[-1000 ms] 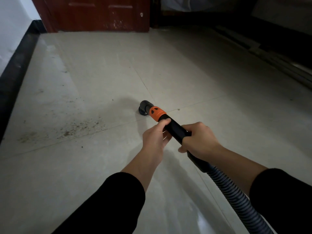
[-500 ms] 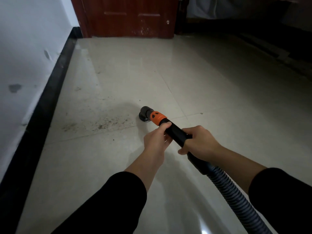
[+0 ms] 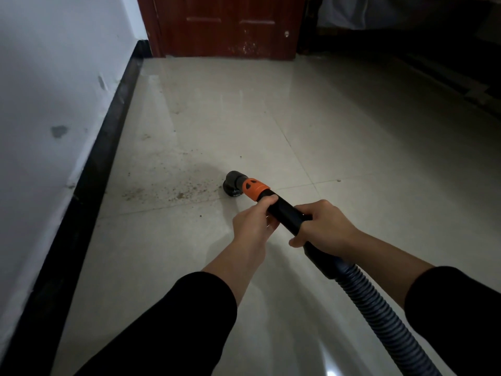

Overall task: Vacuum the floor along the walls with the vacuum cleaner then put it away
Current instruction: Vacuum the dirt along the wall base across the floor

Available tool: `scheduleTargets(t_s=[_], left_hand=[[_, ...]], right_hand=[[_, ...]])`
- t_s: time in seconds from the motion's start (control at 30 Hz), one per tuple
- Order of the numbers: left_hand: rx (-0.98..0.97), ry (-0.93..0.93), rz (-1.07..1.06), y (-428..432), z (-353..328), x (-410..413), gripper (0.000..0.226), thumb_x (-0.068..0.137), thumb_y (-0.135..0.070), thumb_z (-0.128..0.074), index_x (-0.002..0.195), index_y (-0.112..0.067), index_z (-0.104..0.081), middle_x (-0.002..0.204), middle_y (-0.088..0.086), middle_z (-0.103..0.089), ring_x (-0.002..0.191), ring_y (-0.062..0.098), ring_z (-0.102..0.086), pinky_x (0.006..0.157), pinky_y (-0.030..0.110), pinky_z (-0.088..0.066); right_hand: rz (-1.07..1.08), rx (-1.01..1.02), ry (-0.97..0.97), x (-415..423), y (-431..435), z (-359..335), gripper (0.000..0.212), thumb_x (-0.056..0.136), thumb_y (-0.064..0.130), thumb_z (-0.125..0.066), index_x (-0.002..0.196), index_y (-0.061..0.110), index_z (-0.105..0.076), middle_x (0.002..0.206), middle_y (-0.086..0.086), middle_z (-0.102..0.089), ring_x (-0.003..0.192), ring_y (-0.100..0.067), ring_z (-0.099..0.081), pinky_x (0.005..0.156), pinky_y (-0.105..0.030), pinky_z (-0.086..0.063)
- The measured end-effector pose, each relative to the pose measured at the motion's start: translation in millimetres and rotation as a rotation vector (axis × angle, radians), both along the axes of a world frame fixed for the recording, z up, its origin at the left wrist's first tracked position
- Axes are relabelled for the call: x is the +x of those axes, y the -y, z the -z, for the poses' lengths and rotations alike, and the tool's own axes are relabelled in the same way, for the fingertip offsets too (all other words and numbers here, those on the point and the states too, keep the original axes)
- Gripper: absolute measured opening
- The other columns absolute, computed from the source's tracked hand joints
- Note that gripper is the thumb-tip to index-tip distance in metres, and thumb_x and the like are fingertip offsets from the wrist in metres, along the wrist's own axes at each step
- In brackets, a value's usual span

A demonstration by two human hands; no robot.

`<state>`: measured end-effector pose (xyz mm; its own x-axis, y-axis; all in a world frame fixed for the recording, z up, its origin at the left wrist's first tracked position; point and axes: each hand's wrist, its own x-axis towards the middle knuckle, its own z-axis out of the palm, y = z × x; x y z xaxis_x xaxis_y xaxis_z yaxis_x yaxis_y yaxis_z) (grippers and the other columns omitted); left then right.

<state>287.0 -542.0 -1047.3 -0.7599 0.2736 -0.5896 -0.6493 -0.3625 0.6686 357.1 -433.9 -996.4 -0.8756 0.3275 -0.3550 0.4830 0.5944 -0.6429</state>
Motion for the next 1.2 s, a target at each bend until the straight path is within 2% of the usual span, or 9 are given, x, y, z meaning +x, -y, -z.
scheduleTargets(t_s=[0.2, 0.33, 0.43, 0.53, 0.67, 0.87, 1.07, 1.2], left_hand=[[-0.012, 0.008, 0.004, 10, -5, 5, 0.021, 0.079, -0.011, -0.077, 0.093, 0.0, -0.067, 0.097, 0.016, -0.072, 0.086, 0.023, -0.072, 0.08, 0.028, -0.059], [-0.026, 0.018, -0.007, 17, -8, 8, 0.021, 0.078, -0.011, -0.078, 0.092, -0.001, -0.066, 0.093, 0.014, -0.072, 0.078, 0.02, -0.073, 0.076, 0.026, -0.059], [-0.024, 0.025, -0.009, 22, -11, 10, 0.02, 0.077, -0.012, -0.079, 0.09, -0.002, -0.067, 0.086, 0.012, -0.074, 0.07, 0.016, -0.073, 0.077, 0.026, -0.059], [-0.024, 0.027, -0.023, 26, -14, 14, 0.018, 0.077, -0.011, -0.08, 0.084, -0.001, -0.067, 0.073, 0.008, -0.074, 0.066, 0.014, -0.073, 0.075, 0.025, -0.059], [-0.027, 0.023, -0.04, 31, -17, 19, 0.016, 0.076, -0.009, -0.08, 0.08, -0.001, -0.066, 0.069, 0.007, -0.074, 0.067, 0.015, -0.073, 0.074, 0.025, -0.059], [-0.039, 0.032, -0.07, 39, -21, 26, 0.016, 0.076, -0.01, -0.08, 0.081, 0.0, -0.068, 0.076, 0.011, -0.074, 0.074, 0.017, -0.074, 0.077, 0.025, -0.059], [-0.035, 0.051, -0.119, 45, -25, 32, 0.014, 0.076, -0.008, -0.08, 0.079, -0.001, -0.068, 0.077, 0.011, -0.074, 0.073, 0.017, -0.074, 0.074, 0.024, -0.059], [-0.044, 0.043, -0.147, 49, -25, 37, 0.014, 0.075, -0.006, -0.08, 0.077, -0.001, -0.068, 0.075, 0.011, -0.074, 0.07, 0.017, -0.074, 0.072, 0.025, -0.06]], right_hand=[[-0.014, -0.031, 0.006, 4, 5, -3, 0.023, 0.071, 0.005, -0.073, 0.09, 0.016, -0.07, 0.068, -0.007, -0.066, 0.057, -0.021, -0.064, 0.058, -0.028, -0.053], [-0.011, -0.057, 0.008, 5, 10, -3, 0.023, 0.07, 0.005, -0.074, 0.09, 0.017, -0.07, 0.068, -0.008, -0.065, 0.056, -0.021, -0.063, 0.057, -0.03, -0.054], [-0.011, -0.082, 0.013, 6, 12, -4, 0.023, 0.07, 0.004, -0.074, 0.088, 0.018, -0.071, 0.067, -0.008, -0.065, 0.054, -0.02, -0.062, 0.054, -0.027, -0.05], [-0.006, -0.116, 0.012, 8, 13, -4, 0.025, 0.069, 0.003, -0.074, 0.088, 0.019, -0.072, 0.067, -0.01, -0.065, 0.054, -0.021, -0.062, 0.056, -0.029, -0.053], [-0.019, -0.153, 0.016, 9, 16, -5, 0.026, 0.069, 0.002, -0.074, 0.089, 0.019, -0.073, 0.07, -0.013, -0.066, 0.055, -0.022, -0.062, 0.057, -0.031, -0.055], [-0.049, -0.188, 0.031, 13, 20, -7, 0.026, 0.069, 0.001, -0.073, 0.089, 0.018, -0.073, 0.068, -0.012, -0.063, 0.055, -0.022, -0.061, 0.055, -0.029, -0.054], [-0.089, -0.21, 0.044, 14, 24, -10, 0.028, 0.071, -0.001, -0.072, 0.095, 0.013, -0.073, 0.072, -0.014, -0.063, 0.056, -0.024, -0.061, 0.059, -0.033, -0.055], [-0.119, -0.213, 0.053, 16, 27, -11, 0.03, 0.071, -0.002, -0.072, 0.096, 0.016, -0.073, 0.07, -0.012, -0.062, 0.056, -0.022, -0.06, 0.057, -0.032, -0.054]])
